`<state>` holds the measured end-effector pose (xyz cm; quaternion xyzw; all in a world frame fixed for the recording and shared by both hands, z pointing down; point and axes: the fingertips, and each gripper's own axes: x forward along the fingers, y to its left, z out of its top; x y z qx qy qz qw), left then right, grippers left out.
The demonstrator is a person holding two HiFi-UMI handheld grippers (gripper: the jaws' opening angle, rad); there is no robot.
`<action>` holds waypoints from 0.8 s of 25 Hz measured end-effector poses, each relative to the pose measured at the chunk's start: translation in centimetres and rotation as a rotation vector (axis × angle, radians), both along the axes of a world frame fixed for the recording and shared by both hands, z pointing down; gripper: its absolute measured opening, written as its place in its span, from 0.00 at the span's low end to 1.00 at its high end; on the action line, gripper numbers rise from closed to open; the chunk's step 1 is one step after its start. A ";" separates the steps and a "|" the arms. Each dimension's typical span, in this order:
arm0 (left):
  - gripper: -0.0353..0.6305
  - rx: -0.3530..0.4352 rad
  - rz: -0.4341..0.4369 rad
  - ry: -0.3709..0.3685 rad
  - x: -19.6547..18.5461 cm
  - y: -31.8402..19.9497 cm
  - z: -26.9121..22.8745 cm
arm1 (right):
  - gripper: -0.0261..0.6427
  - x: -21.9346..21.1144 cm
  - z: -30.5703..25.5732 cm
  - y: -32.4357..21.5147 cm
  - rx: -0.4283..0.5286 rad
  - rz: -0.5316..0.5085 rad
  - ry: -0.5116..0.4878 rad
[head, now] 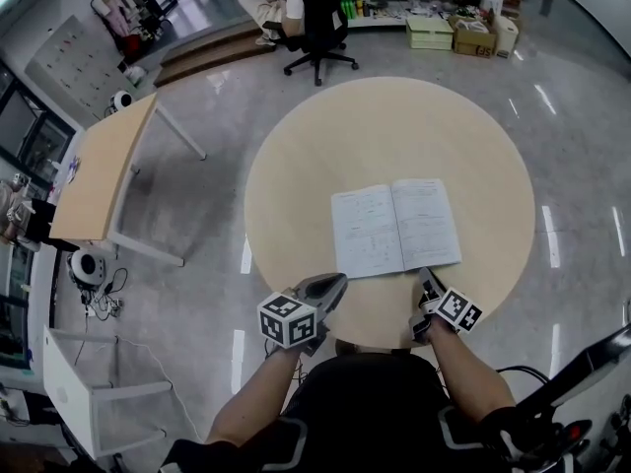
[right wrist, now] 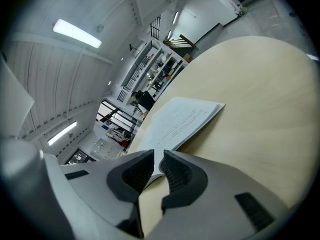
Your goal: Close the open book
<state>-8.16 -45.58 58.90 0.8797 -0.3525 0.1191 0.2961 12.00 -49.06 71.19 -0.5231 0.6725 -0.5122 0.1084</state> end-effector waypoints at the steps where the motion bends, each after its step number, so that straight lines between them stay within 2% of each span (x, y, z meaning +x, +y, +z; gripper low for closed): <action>1: 0.04 0.001 0.000 0.001 0.1 -0.1 -0.1 | 0.10 0.1 -0.1 0.0 0.002 -0.004 0.004; 5: 0.04 -0.002 -0.008 0.004 0.0 -0.4 0.0 | 0.16 -0.1 -0.4 0.1 -0.004 -0.008 -0.015; 8: 0.04 -0.008 -0.009 0.004 0.0 -0.2 0.0 | 0.26 0.6 0.2 -0.2 -0.038 0.054 -0.079; 11: 0.04 -0.008 -0.006 0.001 0.2 0.3 -0.5 | 0.32 1.4 0.9 -1.0 -0.080 0.112 -0.131; 14: 0.04 -0.011 -0.013 -0.009 -0.2 0.9 -0.7 | 0.33 1.4 1.6 -1.6 -0.118 0.156 -0.203; 18: 0.04 -0.017 -0.033 -0.022 -1.3 1.6 -0.5 | 0.33 1.6 2.1 -2.9 -0.116 0.228 -0.307; 20: 0.04 -0.021 -0.047 -0.026 -2.0 1.8 -0.1 | 0.29 1.7 2.6 -3.3 -0.127 0.255 -0.326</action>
